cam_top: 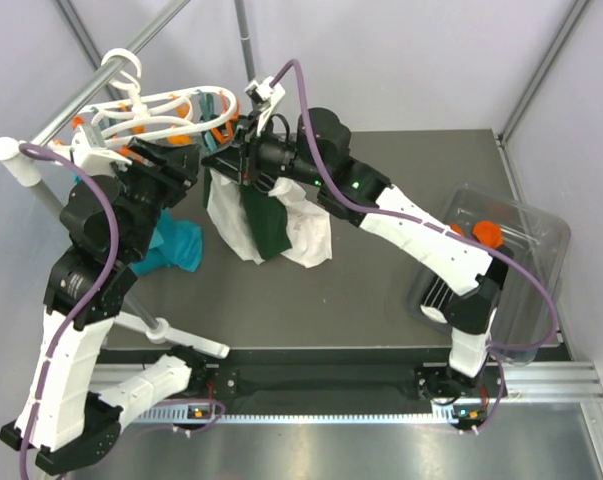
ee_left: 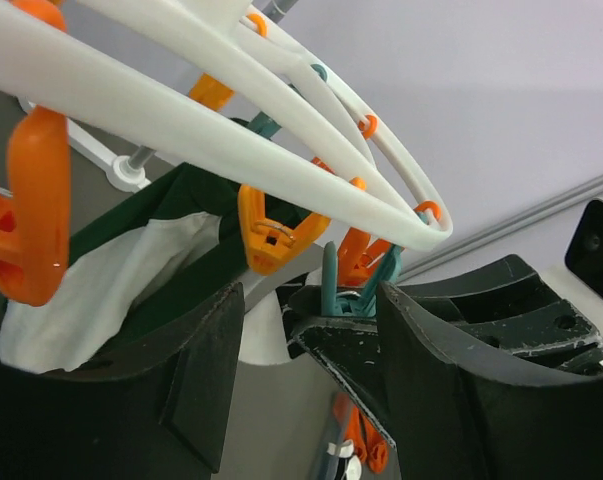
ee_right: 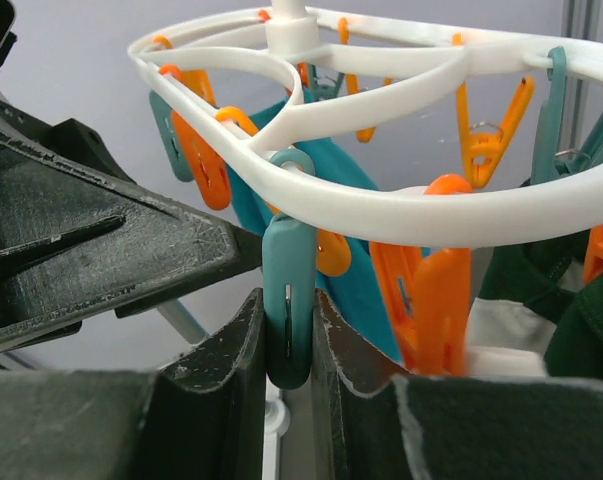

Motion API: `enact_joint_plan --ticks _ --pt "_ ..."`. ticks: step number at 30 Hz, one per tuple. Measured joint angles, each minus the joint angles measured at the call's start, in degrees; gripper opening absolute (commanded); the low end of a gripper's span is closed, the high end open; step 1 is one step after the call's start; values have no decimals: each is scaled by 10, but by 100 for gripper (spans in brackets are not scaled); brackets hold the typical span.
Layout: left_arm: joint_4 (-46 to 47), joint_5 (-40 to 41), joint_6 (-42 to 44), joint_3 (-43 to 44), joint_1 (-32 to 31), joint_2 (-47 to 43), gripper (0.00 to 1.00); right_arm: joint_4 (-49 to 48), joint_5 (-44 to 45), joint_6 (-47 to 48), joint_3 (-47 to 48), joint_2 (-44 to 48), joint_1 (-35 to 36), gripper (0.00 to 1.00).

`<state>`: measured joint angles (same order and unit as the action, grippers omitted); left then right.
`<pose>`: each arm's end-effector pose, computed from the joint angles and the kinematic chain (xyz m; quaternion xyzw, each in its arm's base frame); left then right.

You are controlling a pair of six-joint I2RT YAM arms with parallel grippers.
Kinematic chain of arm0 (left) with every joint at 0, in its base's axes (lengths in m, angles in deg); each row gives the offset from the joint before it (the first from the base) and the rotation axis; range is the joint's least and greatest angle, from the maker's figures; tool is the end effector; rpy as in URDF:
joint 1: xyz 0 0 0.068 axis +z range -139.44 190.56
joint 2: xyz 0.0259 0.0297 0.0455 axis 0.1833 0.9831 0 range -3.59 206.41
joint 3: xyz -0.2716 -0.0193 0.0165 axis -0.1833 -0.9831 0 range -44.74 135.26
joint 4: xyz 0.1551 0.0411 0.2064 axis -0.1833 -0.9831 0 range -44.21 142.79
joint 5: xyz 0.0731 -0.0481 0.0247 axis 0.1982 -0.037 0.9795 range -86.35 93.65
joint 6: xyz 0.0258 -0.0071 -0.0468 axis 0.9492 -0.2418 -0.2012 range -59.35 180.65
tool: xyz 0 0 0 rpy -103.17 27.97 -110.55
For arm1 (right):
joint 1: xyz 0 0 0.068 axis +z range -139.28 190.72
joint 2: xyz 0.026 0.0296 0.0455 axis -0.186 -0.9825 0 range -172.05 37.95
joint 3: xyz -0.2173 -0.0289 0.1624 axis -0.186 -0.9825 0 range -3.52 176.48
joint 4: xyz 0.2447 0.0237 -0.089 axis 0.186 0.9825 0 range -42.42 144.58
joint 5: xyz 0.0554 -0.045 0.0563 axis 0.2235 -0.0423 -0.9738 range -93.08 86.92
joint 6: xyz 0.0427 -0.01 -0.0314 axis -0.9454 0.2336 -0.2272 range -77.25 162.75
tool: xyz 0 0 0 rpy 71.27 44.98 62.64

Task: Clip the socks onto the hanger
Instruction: Open the clamp at the hanger.

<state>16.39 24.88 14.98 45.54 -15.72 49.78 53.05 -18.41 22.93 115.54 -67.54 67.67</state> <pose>0.1219 -0.0457 0.5214 -0.2454 0.6600 -0.3051 0.6412 0.2222 0.3587 0.4990 -0.3023 0.5837 0.5333 0.5325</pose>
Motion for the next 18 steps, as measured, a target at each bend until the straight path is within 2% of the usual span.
enact_joint_plan --ticks 8,12,18 --pt "23 -34 -35 -19 0 2 63 24 -34 -4 0 1 -6 0" --pt "30 -41 -40 -27 0 -1 69 25 -43 -8 0 1 -6 0" --pt "37 -40 -40 -27 0 5 66 25 -54 -10 0 1 -6 0"
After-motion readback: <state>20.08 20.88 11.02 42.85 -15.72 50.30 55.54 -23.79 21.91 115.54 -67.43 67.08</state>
